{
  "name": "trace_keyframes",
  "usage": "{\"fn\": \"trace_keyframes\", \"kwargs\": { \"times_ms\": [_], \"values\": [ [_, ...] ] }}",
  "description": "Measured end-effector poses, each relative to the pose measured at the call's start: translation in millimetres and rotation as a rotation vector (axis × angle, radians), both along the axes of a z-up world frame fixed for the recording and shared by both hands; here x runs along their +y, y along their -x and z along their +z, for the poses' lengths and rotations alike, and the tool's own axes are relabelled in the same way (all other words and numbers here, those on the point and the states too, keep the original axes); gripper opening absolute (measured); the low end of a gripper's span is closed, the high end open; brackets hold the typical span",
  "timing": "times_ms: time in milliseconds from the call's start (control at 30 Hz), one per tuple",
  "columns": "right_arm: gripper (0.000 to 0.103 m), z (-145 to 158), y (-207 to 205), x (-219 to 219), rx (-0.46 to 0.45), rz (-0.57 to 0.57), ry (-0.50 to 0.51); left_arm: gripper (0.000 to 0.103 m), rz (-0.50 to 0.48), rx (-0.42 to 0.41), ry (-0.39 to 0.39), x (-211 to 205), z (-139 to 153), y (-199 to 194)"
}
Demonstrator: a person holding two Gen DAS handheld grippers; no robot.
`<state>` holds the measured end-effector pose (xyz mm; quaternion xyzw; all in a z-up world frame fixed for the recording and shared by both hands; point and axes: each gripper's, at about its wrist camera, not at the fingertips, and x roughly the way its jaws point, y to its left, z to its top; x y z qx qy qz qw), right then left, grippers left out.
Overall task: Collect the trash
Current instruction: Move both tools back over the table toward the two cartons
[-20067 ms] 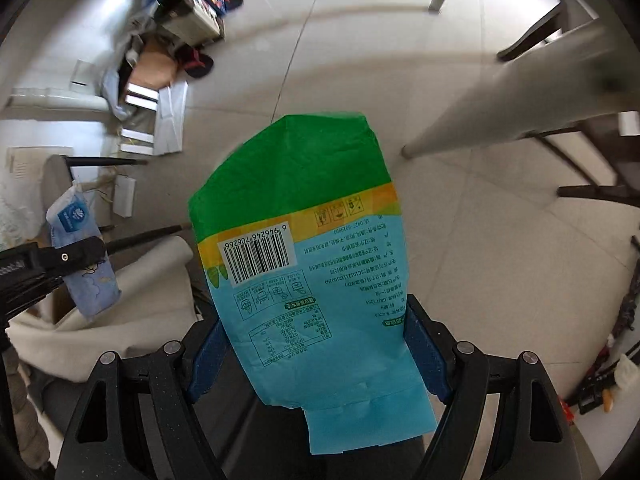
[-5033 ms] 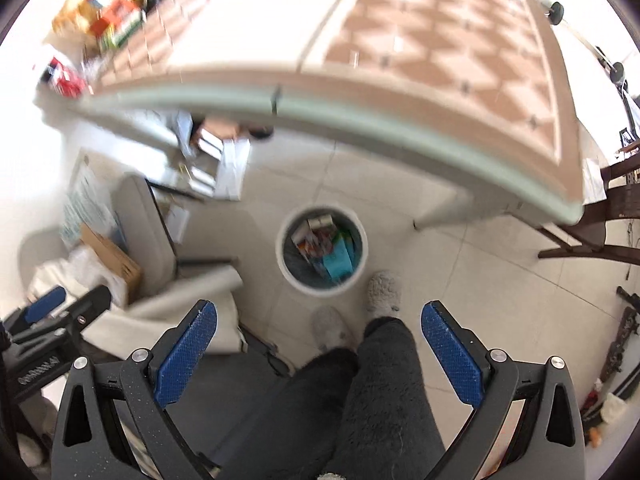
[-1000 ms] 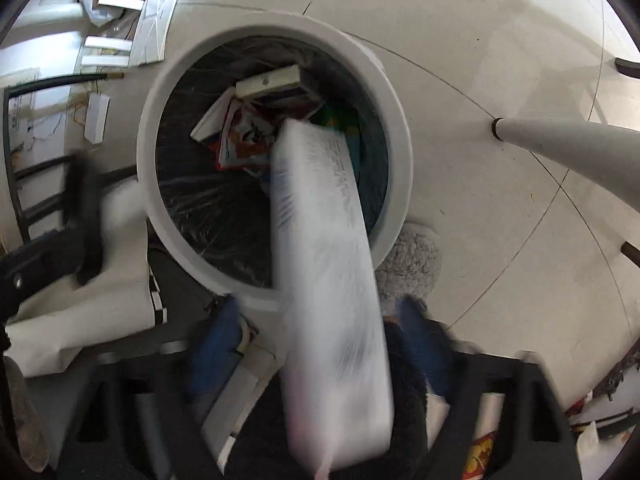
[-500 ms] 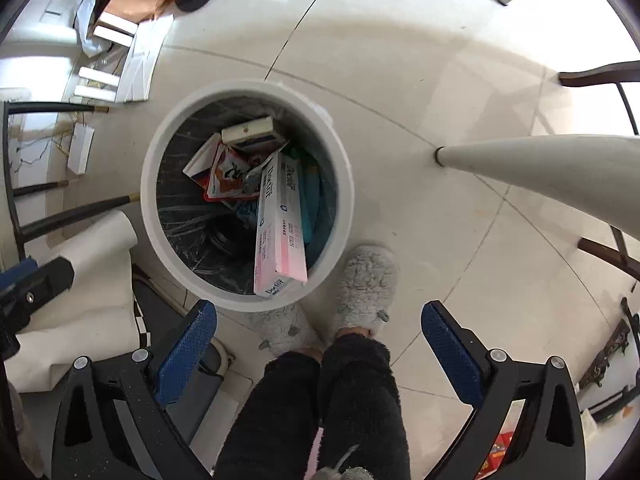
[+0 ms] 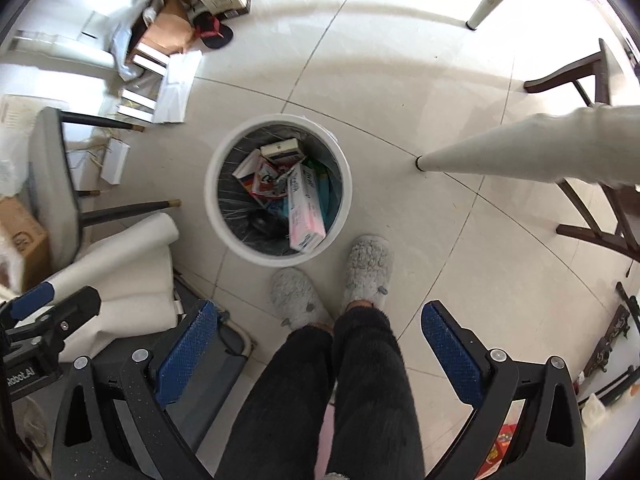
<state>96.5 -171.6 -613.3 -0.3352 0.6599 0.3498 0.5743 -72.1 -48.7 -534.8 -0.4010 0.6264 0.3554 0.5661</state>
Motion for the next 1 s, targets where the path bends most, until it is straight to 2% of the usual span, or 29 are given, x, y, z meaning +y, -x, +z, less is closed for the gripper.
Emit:
{"fn": "trace_keyframes", "kwargs": {
  "times_ms": [400,600,800,1000],
  "values": [
    [0.103,169,7,-42,-0.013,-0.031,-0.093,0.103,0.005,-0.067,-0.082,-23,135,19],
    [0.103,239,0,-47,0.008,-0.047,-0.167,0.103,-0.006,-0.108,-0.156,-20,190,11],
    [0.103,300,-38,-34,0.022,-0.126,-0.28,0.103,-0.042,-0.162,-0.27,9,245,-35],
    [0.103,343,-126,14,-0.02,-0.177,-0.367,0.103,-0.088,-0.188,-0.375,70,281,-124]
  ]
}}
